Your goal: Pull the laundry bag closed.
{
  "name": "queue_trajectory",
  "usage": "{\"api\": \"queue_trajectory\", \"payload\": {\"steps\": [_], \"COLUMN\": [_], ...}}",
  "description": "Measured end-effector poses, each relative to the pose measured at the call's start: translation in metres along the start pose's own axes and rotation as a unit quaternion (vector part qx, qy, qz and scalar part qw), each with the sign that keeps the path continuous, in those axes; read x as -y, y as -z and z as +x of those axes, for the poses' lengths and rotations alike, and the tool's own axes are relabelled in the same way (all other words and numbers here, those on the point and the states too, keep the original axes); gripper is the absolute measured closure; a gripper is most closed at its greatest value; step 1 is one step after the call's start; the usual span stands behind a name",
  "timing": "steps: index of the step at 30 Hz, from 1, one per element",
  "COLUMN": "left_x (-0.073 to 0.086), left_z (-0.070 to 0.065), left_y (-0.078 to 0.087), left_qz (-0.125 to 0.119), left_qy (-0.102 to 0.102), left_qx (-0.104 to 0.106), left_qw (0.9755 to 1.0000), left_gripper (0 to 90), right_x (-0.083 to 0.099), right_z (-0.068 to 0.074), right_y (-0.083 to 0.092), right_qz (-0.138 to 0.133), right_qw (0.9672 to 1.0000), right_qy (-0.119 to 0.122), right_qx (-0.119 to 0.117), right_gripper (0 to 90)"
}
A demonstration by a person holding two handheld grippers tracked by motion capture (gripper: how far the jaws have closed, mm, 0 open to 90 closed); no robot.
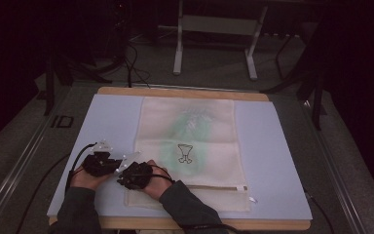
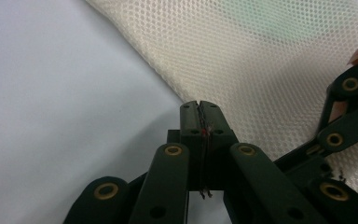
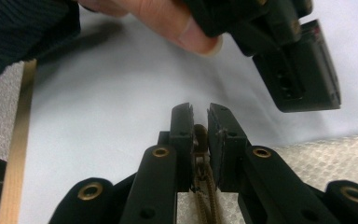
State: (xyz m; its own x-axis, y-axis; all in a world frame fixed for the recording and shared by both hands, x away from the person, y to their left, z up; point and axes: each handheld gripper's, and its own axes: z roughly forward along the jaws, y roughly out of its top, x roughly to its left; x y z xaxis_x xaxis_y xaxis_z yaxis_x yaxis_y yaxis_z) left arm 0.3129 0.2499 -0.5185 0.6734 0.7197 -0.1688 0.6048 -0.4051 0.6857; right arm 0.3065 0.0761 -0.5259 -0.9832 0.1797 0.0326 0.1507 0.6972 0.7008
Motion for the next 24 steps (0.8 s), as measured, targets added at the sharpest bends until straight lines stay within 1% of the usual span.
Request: {"api": "queue_trajectory", "payload": {"steps": [6,11,14,16,22,24], "left_x": [0.000,0.000,0.000,-0.001,-0.001,-0.001], "left_z": [0.000,0.000,-0.001,-0.002,-0.003,-0.003], "left_y": [0.001,0.001,0.000,0.000,0.000,-0.001], "left_qz": [-0.001,-0.005,-0.003,-0.003,-0.002,0.000], "left_qy": [0.000,0.001,-0.001,-0.002,-0.005,-0.007], "left_qx": [0.001,0.006,0.008,0.010,0.015,0.018], "left_qw": [1.0000,1.0000,1.0000,0.9999,0.9999,0.9998], "left_gripper": [89.0,89.1,89.0,88.9,88.9,88.9], "right_x": [0.000,0.007,0.013,0.015,0.022,0.024], "right_z": [0.000,-0.001,-0.002,-0.003,-0.005,-0.006], "right_y": [0.009,0.022,0.027,0.029,0.029,0.028], "right_qz": [-0.011,-0.018,-0.016,-0.015,-0.012,-0.008], "right_qw": [0.9999,0.9998,0.9998,0.9997,0.9996,0.9994], "right_qy": [-0.003,-0.009,-0.012,-0.019,-0.023,-0.029], "right_qx": [-0.004,-0.006,-0.007,-0.009,-0.013,-0.019], "right_gripper": [80.8,80.8,80.8,80.9,80.7,80.7]}}
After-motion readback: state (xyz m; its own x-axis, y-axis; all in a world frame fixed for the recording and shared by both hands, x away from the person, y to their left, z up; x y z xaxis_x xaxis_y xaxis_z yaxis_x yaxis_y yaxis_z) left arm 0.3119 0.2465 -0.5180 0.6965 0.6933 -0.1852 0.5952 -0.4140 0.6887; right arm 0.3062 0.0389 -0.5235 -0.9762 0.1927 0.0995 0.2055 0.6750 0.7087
